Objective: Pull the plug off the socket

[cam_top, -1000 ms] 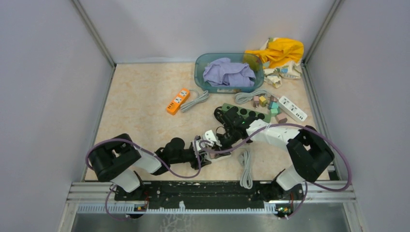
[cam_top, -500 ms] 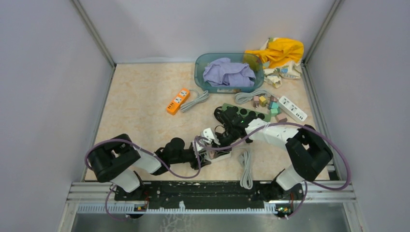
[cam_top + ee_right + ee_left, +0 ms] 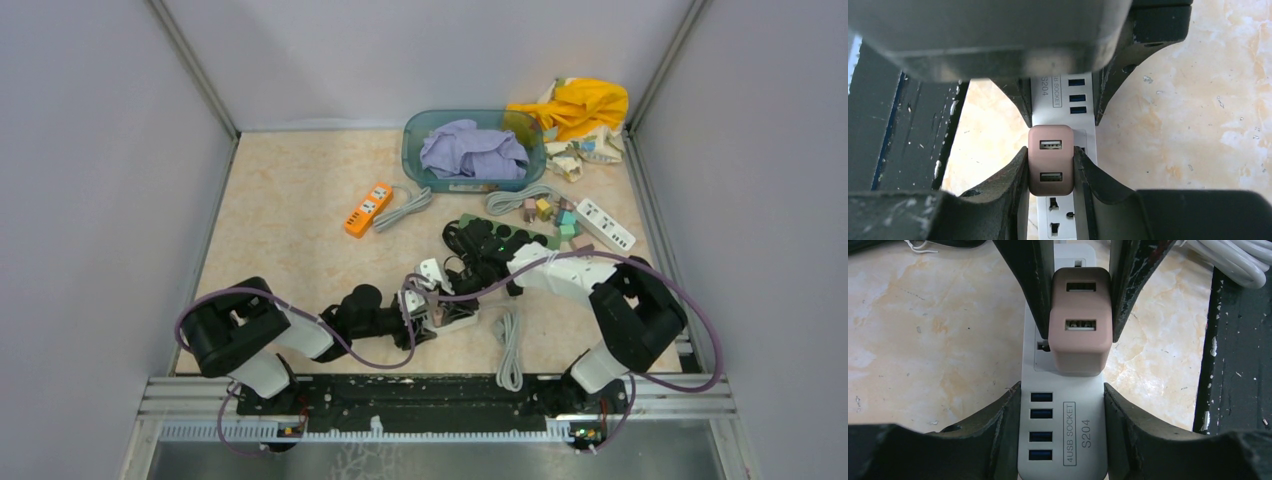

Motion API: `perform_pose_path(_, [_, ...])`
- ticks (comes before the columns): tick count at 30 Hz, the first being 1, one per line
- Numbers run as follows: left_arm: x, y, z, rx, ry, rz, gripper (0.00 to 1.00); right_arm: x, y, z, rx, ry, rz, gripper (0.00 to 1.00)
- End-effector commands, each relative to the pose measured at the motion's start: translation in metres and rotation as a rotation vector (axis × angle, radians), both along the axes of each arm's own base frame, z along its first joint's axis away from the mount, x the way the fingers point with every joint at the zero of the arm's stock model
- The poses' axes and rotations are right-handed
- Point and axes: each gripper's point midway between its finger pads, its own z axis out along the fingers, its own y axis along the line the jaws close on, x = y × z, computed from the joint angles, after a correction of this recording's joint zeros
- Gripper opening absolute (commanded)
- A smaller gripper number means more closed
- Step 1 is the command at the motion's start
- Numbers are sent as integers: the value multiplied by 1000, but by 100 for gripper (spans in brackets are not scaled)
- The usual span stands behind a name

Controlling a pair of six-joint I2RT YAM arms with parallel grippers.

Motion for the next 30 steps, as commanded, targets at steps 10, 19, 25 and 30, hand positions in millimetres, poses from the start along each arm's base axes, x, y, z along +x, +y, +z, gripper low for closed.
perform_pose_path(10, [1, -2, 12, -41, -26, 0, 1, -14, 6, 25, 183, -75, 174, 0])
perform_pose_path(19, [3, -6, 12, -38, -23, -6, 1, -2, 34, 35, 142, -46, 46, 0])
perform_pose_path(25, [2, -4, 9, -27, -20, -4, 1, 15, 18, 31, 129, -82, 19, 0])
perform_pose_path(30, [2, -2, 10, -33, -22, 1, 1, 15, 7, 37, 179, -93, 41, 0])
